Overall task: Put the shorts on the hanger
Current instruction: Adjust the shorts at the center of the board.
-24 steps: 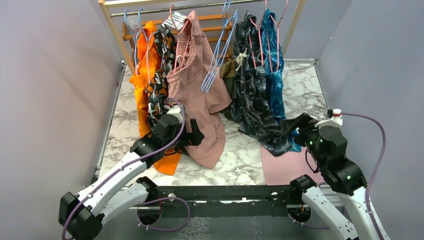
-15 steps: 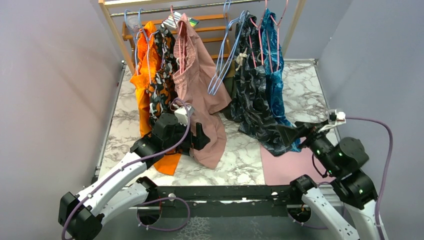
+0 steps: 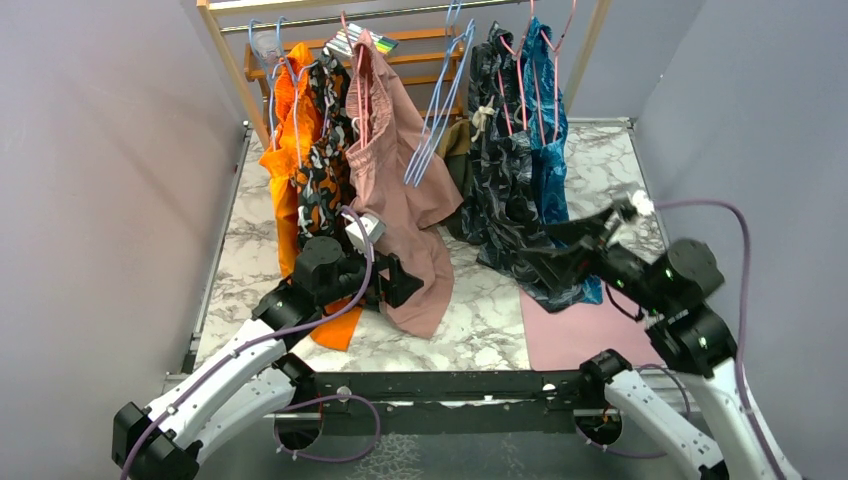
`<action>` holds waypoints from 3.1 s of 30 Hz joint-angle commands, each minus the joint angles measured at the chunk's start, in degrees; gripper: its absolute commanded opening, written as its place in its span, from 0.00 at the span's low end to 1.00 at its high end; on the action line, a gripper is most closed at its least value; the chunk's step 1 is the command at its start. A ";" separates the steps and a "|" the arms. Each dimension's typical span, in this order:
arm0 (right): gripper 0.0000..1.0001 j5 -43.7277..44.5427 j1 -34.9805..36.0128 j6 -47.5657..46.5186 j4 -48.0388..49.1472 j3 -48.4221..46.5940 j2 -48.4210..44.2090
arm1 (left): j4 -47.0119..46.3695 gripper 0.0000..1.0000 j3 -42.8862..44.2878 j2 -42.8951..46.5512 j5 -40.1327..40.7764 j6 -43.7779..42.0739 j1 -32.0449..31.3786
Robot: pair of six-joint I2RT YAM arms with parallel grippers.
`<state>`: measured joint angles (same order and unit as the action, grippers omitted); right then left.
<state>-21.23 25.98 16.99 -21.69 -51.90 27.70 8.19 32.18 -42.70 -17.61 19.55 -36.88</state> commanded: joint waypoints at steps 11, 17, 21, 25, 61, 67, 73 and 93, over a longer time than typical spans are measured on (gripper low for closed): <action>0.82 0.04 10.63 -2.95 6.45 -12.20 24.28 | -3.64 0.99 -1.51 2.29 1.30 -1.60 -0.21; 0.80 12.68 19.09 -3.63 13.22 -8.18 28.78 | -3.19 0.99 -1.47 2.42 2.58 -1.95 -0.21; 0.77 16.86 19.59 -2.02 19.89 -4.09 32.39 | -3.14 0.99 -1.60 2.67 3.40 -2.15 -0.16; 0.73 22.15 20.14 0.74 25.46 -2.00 38.67 | -3.05 0.99 -1.51 1.99 3.63 -2.24 -0.12; 0.68 52.31 22.18 -4.81 54.79 1.72 63.70 | -3.31 0.98 -1.95 2.20 1.61 -2.06 -0.03; 0.69 38.56 22.19 -6.12 56.07 10.66 54.27 | -3.31 0.98 -1.95 2.52 1.87 -2.07 -0.03; 0.70 22.33 23.25 -13.82 54.08 16.77 43.90 | -3.18 0.98 -2.15 3.00 1.98 -2.07 -0.03; 0.71 48.75 32.74 -38.45 63.66 14.06 59.84 | -2.86 0.98 -2.08 5.79 2.84 -2.41 -0.03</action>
<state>16.91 58.89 -14.74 34.52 -36.32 82.61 6.46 30.39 -38.41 -15.16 17.89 -36.88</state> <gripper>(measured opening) 0.701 0.982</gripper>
